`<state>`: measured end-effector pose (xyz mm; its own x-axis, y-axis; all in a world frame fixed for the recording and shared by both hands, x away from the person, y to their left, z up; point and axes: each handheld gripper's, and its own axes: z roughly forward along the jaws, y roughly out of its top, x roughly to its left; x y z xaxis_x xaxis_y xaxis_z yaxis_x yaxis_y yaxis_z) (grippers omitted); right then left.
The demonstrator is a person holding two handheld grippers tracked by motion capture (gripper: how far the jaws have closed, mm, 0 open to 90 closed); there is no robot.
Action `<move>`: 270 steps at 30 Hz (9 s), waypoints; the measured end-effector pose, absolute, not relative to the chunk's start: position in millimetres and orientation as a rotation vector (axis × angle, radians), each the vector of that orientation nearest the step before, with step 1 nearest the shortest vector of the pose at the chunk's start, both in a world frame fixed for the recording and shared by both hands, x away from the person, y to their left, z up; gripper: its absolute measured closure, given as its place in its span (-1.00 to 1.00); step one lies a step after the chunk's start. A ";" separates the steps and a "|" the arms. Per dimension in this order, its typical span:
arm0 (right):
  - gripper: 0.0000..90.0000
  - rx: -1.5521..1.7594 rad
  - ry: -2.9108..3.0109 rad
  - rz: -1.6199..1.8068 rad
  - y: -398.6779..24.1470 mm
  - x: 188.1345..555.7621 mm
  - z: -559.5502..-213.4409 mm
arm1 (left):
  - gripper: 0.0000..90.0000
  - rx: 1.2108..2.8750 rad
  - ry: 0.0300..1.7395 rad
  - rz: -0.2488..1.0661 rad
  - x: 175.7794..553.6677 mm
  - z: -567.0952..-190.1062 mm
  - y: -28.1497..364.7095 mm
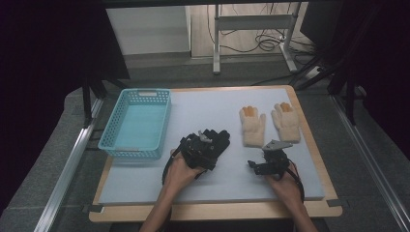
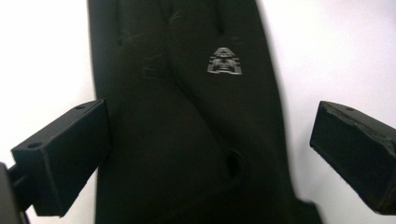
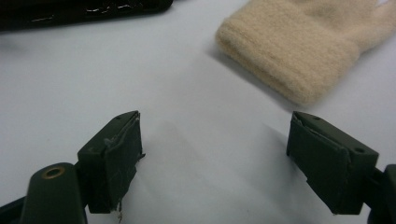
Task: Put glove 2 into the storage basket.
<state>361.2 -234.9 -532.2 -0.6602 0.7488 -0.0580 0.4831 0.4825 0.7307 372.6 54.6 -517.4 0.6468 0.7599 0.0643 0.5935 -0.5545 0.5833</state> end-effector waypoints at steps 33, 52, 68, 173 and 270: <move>-0.60 1.031 2.363 0.991 -234.8 361.1 -532.3 | 0.27 2.346 1.086 0.340 378.1 -517.1 71.6; -0.60 1.031 2.363 0.992 -235.0 361.1 -532.3 | 0.28 2.246 1.125 0.425 392.6 -451.0 101.1; -0.60 1.030 2.363 0.991 -235.0 361.0 -532.3 | 0.27 2.146 1.395 0.520 418.6 -412.0 187.1; -0.61 1.032 2.361 0.992 -234.9 361.0 -532.4 | -1.00 2.143 0.891 0.393 342.7 -472.5 113.9; 0.26 1.001 2.508 1.069 -199.2 464.6 -506.1 | -0.99 2.177 1.037 0.374 321.5 -548.3 125.3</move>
